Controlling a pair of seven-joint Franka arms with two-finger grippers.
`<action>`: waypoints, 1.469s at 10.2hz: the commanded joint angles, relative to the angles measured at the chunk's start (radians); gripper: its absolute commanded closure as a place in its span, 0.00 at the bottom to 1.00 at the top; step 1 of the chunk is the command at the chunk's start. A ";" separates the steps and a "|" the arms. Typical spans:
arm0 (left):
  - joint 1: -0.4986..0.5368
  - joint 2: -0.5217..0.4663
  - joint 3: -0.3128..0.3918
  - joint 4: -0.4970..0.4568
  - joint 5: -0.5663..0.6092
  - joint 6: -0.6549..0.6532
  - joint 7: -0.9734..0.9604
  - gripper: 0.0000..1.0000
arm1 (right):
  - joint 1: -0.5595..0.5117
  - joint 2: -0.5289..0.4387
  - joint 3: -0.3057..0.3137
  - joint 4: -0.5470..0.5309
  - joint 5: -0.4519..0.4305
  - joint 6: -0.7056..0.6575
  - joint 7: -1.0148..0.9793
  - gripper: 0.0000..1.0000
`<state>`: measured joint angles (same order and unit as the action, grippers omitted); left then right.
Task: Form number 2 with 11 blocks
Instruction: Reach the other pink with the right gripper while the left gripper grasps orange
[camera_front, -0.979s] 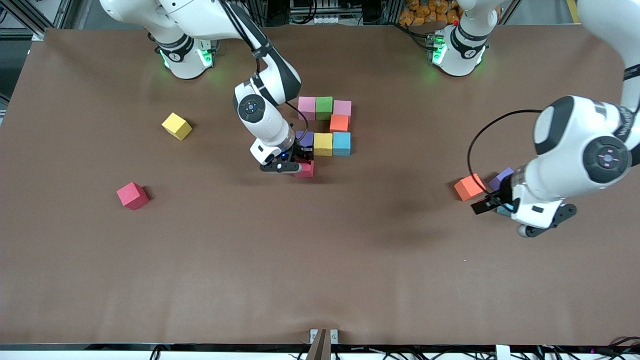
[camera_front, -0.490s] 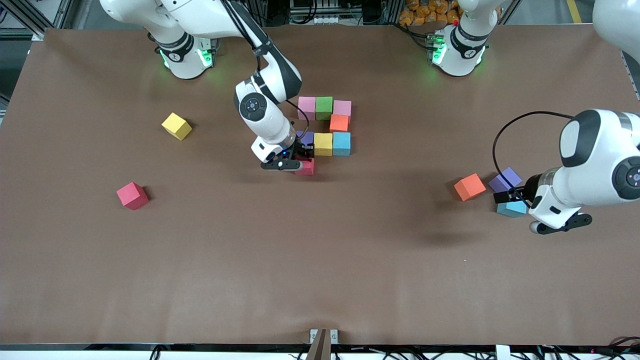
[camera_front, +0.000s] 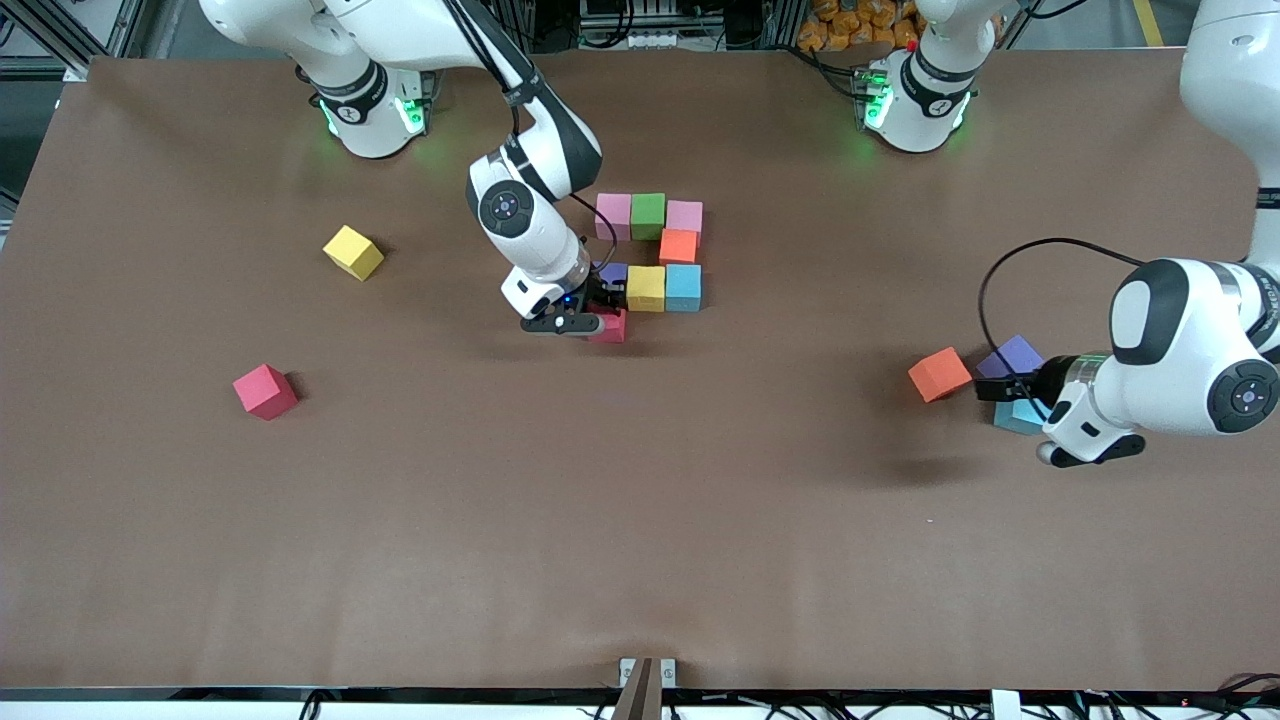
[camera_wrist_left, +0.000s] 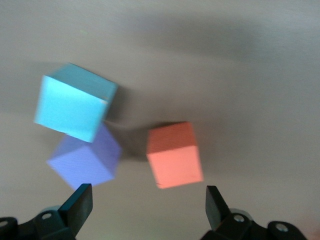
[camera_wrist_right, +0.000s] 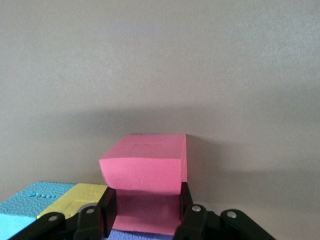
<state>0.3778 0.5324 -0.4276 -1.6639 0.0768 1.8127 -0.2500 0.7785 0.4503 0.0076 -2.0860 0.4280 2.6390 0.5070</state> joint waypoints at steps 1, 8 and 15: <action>-0.147 -0.022 0.157 -0.064 -0.086 0.092 0.008 0.00 | 0.024 -0.015 -0.005 -0.051 0.020 -0.007 0.028 0.92; -0.218 0.011 0.230 -0.089 -0.086 0.142 0.006 0.00 | -0.004 -0.016 -0.006 0.041 0.021 -0.077 0.218 0.00; -0.254 0.034 0.240 -0.128 -0.112 0.149 -0.088 0.00 | -0.333 -0.133 -0.020 0.139 0.005 -0.478 -0.259 0.00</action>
<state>0.1391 0.5786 -0.2058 -1.7634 -0.0082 1.9479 -0.3293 0.5332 0.3315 -0.0176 -1.9818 0.4289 2.2654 0.3863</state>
